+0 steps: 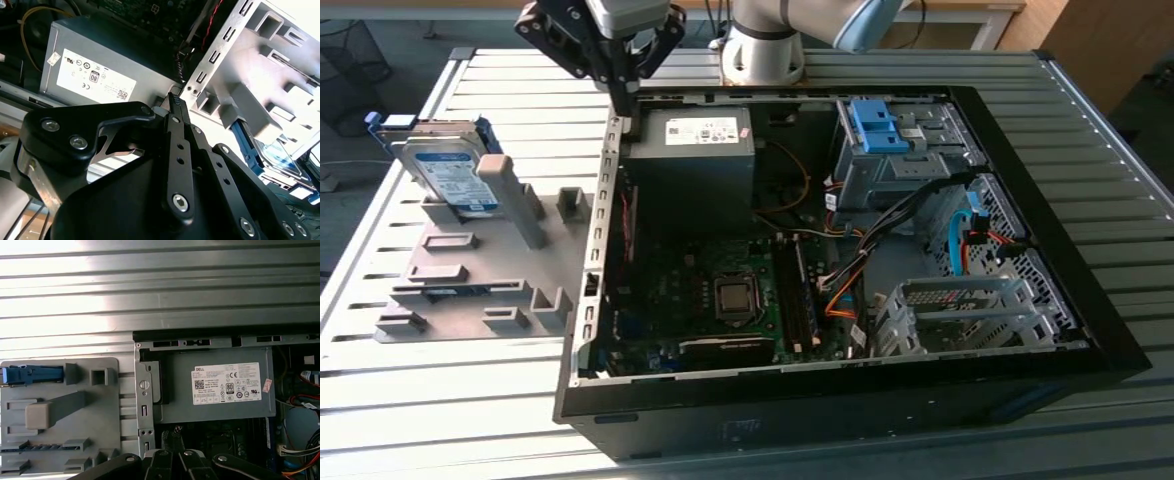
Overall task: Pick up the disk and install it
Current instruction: 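Reach for the disk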
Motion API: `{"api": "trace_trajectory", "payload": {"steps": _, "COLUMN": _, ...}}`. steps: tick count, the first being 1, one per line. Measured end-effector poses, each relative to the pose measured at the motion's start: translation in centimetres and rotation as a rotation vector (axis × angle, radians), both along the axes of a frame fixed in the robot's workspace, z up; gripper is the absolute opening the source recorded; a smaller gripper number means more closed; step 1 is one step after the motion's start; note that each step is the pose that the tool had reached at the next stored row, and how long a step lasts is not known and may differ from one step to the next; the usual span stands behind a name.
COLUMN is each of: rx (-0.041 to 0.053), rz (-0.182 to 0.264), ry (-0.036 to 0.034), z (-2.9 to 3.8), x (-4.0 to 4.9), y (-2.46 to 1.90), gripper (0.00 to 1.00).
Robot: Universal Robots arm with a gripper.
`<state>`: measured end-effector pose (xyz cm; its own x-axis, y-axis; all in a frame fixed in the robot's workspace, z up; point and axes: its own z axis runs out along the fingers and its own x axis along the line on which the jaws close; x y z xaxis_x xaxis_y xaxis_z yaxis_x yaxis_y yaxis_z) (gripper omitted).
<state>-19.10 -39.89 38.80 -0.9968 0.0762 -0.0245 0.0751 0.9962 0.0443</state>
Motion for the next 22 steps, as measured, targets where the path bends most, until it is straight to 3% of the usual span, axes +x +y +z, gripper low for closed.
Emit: {"api": "trace_trajectory", "payload": {"steps": 22, "rx": 0.0, "rz": 0.0, "ry": 0.0, "z": -0.19, "x": -1.07, "y": 0.0, "gripper": 0.11}}
